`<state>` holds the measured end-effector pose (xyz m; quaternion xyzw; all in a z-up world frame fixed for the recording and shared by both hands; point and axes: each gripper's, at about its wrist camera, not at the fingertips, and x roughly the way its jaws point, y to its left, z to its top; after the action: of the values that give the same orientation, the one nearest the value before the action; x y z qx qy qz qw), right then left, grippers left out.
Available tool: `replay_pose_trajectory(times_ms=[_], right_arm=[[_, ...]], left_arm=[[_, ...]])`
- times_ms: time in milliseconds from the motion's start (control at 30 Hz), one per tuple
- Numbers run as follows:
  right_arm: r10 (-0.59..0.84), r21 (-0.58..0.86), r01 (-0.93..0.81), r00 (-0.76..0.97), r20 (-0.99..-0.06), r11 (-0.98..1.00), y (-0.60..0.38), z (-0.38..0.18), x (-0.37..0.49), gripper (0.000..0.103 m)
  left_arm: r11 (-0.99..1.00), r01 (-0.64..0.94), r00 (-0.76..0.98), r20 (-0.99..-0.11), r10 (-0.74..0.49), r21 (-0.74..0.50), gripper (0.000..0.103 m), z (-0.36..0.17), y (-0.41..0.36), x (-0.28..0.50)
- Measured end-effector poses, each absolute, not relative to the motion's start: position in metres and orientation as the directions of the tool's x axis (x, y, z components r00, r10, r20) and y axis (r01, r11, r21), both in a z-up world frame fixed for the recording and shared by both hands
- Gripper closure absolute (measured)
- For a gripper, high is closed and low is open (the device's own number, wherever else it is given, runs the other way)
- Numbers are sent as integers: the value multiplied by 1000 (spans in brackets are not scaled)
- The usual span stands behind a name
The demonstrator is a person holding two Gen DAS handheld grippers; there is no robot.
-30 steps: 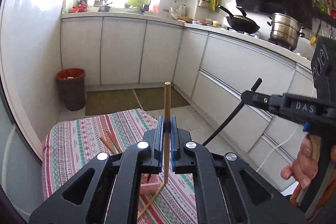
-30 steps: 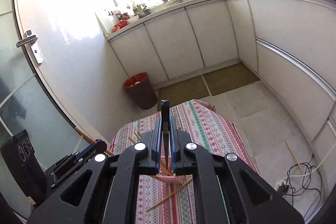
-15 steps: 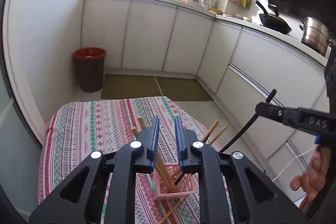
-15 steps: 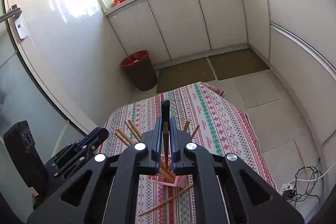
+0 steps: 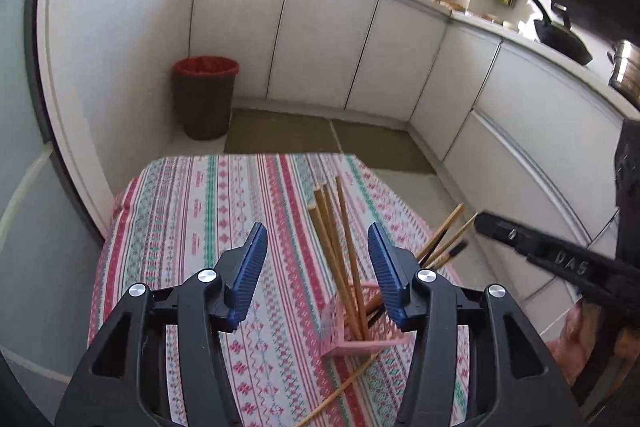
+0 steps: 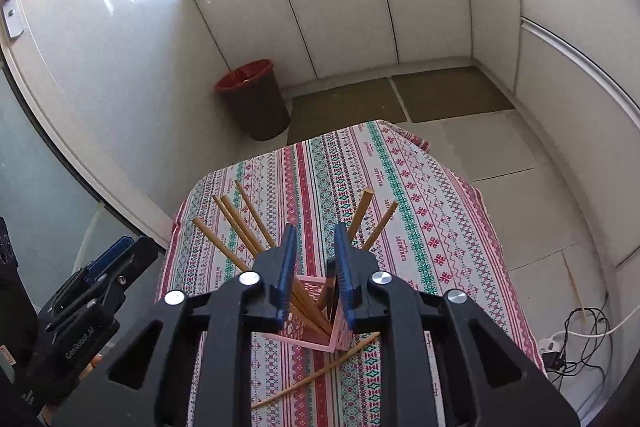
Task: Organize utensils
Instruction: 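Lift both sticks over the pink basket and open both grippers to release them, then grasp the last bamboo stick on the cloth with the left gripper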
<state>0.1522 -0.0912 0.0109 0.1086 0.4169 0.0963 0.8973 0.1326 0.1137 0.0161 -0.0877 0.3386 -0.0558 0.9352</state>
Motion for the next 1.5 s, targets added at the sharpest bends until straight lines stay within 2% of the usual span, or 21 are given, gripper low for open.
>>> replay_pose_trajectory(times_ms=[67, 133, 300, 400, 600, 700, 767, 833, 867, 900, 933, 1033, 1200, 1333, 1500], right_arm=[[260, 281, -73, 649, -715, 957, -96, 15, 148, 65], [262, 299, -59, 661, -703, 952, -103, 18, 143, 46], [236, 304, -26, 695, -679, 952, -122, 18, 125, 20], [208, 278, -12, 698, -686, 960, -133, 12, 115, 15], [166, 251, 46, 636, -754, 967, -155, -18, 101, 15], [186, 288, 88, 579, -794, 954, -169, -37, 98, 15], [209, 317, 111, 544, -812, 942, -176, -46, 97, 15], [215, 327, 126, 529, -821, 936, -181, -51, 96, 15], [209, 324, 135, 528, -823, 936, -183, -53, 94, 15], [202, 320, 143, 525, -827, 937, -184, -54, 94, 15], [199, 319, 150, 521, -830, 936, -186, -56, 94, 15], [216, 333, 164, 490, -844, 928, -188, -64, 96, 15], [217, 340, 189, 477, -851, 921, -194, -70, 94, 15], [212, 362, 218, 507, -836, 906, -209, -64, 89, 15], [205, 345, 185, 525, -826, 920, -210, -55, 83, 15]], left_arm=[[981, 43, 722, -673, -160, -187, 48, 6, 110, 134], [985, 45, 686, -712, -153, -168, 43, -6, 106, 134], [987, 114, 580, -799, -158, -112, 23, -42, 92, 127], [981, 174, 505, -848, -159, -80, 18, -72, 84, 117], [959, 282, 321, -938, -129, -35, 20, -148, 73, 102], [948, 318, 261, -959, -115, -27, 32, -173, 65, 101], [937, 349, 216, -972, -90, -9, 47, -189, 58, 99], [918, 393, 253, -966, -56, 49, 50, -191, 50, 93], [910, 411, 255, -965, -63, 49, 65, -190, 46, 91], [900, 436, 239, -966, -98, 17, 75, -189, 41, 89], [886, 463, 231, -966, -115, 5, 96, -189, 35, 86], [826, 557, 285, -954, -92, 87, 97, -191, 6, 73], [770, 634, 287, -945, -155, 66, 98, -190, -25, 55], [798, 602, 292, -942, -168, 44, 98, -185, -23, 49], [837, 547, 363, -902, -234, 3, 98, -143, -9, 32]])
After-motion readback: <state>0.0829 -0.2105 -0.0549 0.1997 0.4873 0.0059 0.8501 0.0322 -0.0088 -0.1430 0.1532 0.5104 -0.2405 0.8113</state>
